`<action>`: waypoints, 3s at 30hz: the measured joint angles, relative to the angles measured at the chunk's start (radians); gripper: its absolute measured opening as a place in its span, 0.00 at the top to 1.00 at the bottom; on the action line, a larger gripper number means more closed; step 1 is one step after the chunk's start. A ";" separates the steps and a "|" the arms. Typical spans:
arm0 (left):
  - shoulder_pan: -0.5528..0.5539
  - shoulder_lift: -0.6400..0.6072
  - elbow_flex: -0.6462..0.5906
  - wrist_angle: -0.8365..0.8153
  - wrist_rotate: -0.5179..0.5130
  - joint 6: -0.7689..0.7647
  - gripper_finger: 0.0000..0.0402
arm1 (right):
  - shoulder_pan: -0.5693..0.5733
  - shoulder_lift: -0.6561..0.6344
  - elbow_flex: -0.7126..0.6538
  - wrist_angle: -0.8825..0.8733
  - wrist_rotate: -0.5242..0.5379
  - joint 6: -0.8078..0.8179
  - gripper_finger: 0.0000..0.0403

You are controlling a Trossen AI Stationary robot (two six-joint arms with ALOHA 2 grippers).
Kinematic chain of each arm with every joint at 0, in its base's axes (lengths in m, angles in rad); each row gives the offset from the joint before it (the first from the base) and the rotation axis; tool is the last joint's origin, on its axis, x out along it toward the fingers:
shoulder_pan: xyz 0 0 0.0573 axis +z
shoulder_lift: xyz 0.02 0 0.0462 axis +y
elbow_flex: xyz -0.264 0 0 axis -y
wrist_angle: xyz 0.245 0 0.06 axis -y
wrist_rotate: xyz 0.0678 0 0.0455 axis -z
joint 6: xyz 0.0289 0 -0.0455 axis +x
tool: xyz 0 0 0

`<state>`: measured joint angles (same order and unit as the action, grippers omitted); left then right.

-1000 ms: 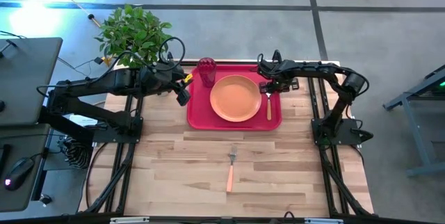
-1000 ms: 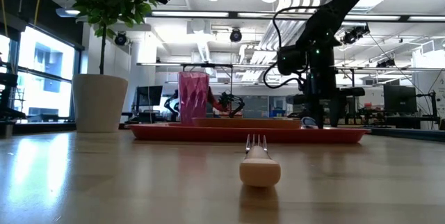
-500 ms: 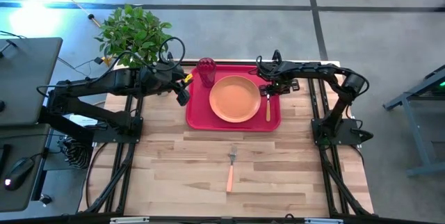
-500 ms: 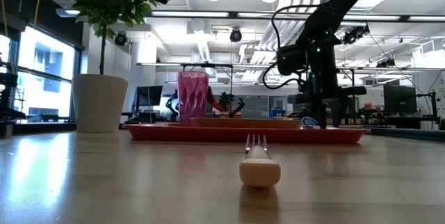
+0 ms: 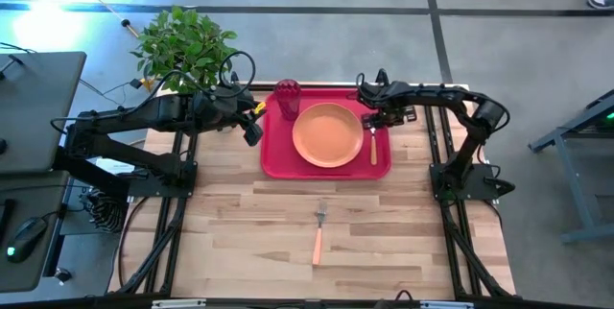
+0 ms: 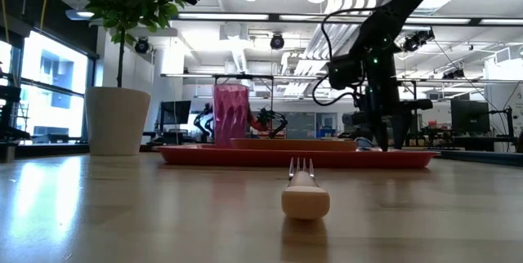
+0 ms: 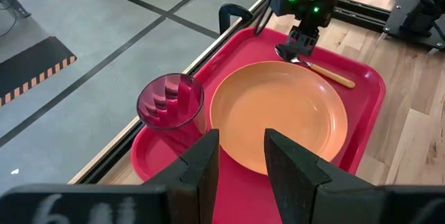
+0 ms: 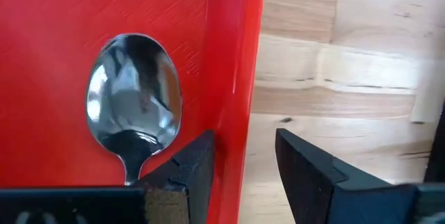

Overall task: Pick and place plate/cup/fork/spoon on tray
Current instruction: Adjust the red tray on the table, then adjust the yellow spoon on the red tray

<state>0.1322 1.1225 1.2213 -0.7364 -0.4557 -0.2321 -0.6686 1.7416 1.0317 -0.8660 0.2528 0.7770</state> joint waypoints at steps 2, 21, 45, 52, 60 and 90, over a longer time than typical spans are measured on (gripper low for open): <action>0.000 0.000 0.000 0.000 0.000 0.000 0.74 | -0.009 0.000 0.000 0.001 -0.009 -0.010 0.65; 0.000 0.000 0.000 0.001 0.000 0.000 0.74 | 0.008 -0.123 0.001 0.001 -0.056 0.013 0.65; 0.000 0.000 0.000 0.000 0.063 0.000 0.74 | 0.241 -0.146 0.001 -0.025 -0.149 0.272 0.65; 0.000 0.000 0.000 0.000 0.063 0.000 0.74 | 0.252 -0.119 0.001 -0.025 -0.158 0.293 0.69; 0.000 0.000 0.000 0.000 0.062 0.000 0.74 | 0.248 -0.110 0.001 -0.008 -0.156 0.288 0.85; 0.000 0.000 0.000 0.001 0.051 0.000 0.74 | 0.148 -0.019 0.000 0.089 -0.221 0.157 0.95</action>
<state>0.1326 1.1221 1.2212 -0.7357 -0.4042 -0.2317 -0.5204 1.7224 1.0321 -0.7770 0.0322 0.9345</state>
